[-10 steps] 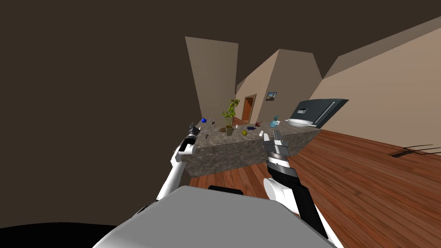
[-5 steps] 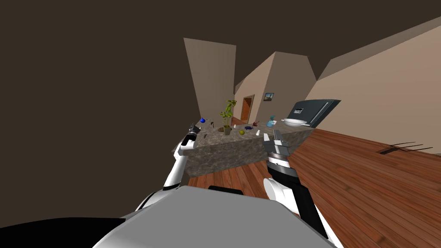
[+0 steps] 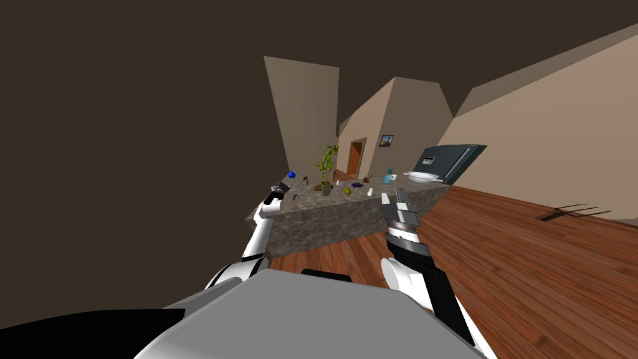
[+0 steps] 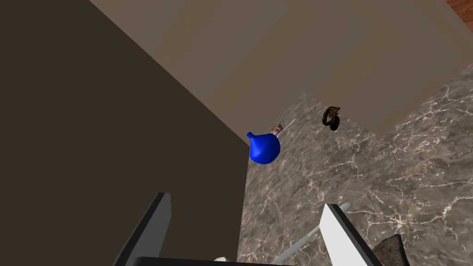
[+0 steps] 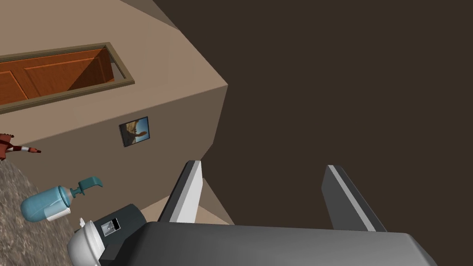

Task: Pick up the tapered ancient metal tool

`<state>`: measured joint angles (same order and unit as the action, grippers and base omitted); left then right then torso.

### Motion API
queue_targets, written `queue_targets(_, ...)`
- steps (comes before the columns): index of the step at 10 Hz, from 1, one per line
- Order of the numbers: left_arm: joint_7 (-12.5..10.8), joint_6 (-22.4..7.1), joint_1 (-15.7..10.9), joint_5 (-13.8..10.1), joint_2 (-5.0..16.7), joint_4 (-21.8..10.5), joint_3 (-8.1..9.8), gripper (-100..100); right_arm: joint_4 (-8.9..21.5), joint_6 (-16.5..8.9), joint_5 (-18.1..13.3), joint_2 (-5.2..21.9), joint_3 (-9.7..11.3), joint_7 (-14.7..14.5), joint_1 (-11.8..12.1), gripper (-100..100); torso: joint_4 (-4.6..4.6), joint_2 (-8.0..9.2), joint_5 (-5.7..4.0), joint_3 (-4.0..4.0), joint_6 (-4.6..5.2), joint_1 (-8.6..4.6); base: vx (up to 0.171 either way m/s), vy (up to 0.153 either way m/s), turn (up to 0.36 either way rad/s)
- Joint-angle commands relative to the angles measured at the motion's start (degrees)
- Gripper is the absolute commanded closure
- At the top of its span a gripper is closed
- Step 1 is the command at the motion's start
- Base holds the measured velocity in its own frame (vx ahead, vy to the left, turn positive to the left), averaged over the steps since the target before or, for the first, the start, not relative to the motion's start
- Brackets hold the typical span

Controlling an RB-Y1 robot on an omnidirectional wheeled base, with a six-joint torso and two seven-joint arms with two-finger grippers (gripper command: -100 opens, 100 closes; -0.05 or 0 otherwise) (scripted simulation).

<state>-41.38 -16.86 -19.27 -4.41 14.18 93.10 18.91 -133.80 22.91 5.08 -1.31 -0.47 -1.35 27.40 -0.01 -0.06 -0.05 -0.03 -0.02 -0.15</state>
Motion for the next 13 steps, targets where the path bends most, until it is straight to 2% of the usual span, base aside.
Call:
queue_targets(1,-0.4,-2.0,-0.7,-0.1,0.3,-0.7,0.22,-100,0.0,0.0,0.0,0.0,0.0,0.0,0.0,0,0.00,0.00,0.00,0.00,0.00,0.00,0.004,-0.021,0.000)
queue_targets(2,-2.4,-4.1,-3.3,-0.1,1.0,-3.5,1.53,-100,0.0,0.0,0.0,0.0,0.0,0.0,0.0,0,0.01,0.03,0.02,0.02,-0.02,0.09,0.015,-0.034,-0.022)
queue_targets(3,-2.4,-5.2,-3.3,-0.1,1.0,-4.2,1.53,-100,0.0,0.0,0.0,0.0,0.0,0.0,0.0,0,0.01,0.00,0.02,0.00,0.00,0.07,0.020,-0.039,-0.011)
queue_targets(4,-4.4,-7.5,-5.9,-0.1,1.8,-6.3,2.83,-100,0.0,0.0,0.0,0.0,0.0,0.0,0.0,0,-0.01,-0.01,0.02,-0.01,-0.01,0.05,0.039,-0.053,-0.013)
queue_targets(5,-4.4,-8.4,-5.9,-0.1,1.8,-7.7,2.83,-100,0.0,0.0,0.0,0.0,0.0,0.0,0.0,0,-0.01,-0.08,0.00,-0.04,-0.01,0.01,0.037,-0.043,-0.005)
queue_targets(6,-4.4,-8.4,-5.9,-0.1,1.8,-7.7,2.83,-100,0.0,0.0,0.0,0.0,0.0,0.0,0.0,0,-0.03,-0.07,0.02,-0.05,-0.01,0.03,0.013,-0.019,0.001)
queue_targets(7,-6.3,-11.4,-8.5,-0.1,2.7,-9.8,4.14,-100,0.0,0.0,0.0,0.0,0.0,0.0,0.0,0,-0.01,-0.01,0.03,-0.01,-0.02,0.11,0.037,-0.032,-0.012)
queue_targets(8,-6.3,-11.6,-8.5,-0.1,2.7,-11.4,4.14,-100,0.0,0.0,0.0,0.0,0.0,0.0,0.0,0,-0.01,-0.07,0.02,-0.04,-0.01,0.09,0.041,-0.030,-0.004)
queue_targets(9,-8.2,-13.6,-10.9,-0.1,3.6,-13.7,5.44,-100,0.0,0.0,0.0,0.0,0.0,0.0,0.0,0,-0.03,-0.09,0.03,-0.05,-0.02,0.10,0.052,-0.036,-0.001)
queue_targets(10,-8.2,-14.8,-10.9,-0.1,3.6,-15.0,5.44,-100,0.0,0.0,0.0,0.0,0.0,0.0,0.0,0,-0.03,-0.13,0.02,-0.07,-0.01,0.07,0.053,-0.033,-0.002)
queue_targets(11,-10.0,-16.8,-13.2,-0.1,4.6,-16.6,6.72,-100,0.0,0.0,0.0,0.0,0.0,0.0,0.0,0,-0.04,-0.13,0.03,-0.08,-0.02,0.09,0.077,-0.050,0.004)
queue_targets(12,-10.0,-17.8,-13.3,-0.1,4.6,-18.4,6.72,-100,0.0,0.0,0.0,0.0,0.0,0.0,0.0,0,-0.04,-0.21,0.01,-0.12,-0.01,0.02,0.069,-0.037,0.003)
queue_targets(13,-10.0,-17.8,-13.3,-0.1,4.6,-18.7,6.72,-100,0.0,0.0,0.0,0.0,0.0,0.0,0.0,0,-0.06,-0.20,0.02,-0.12,-0.02,0.06,0.026,-0.009,0.002)
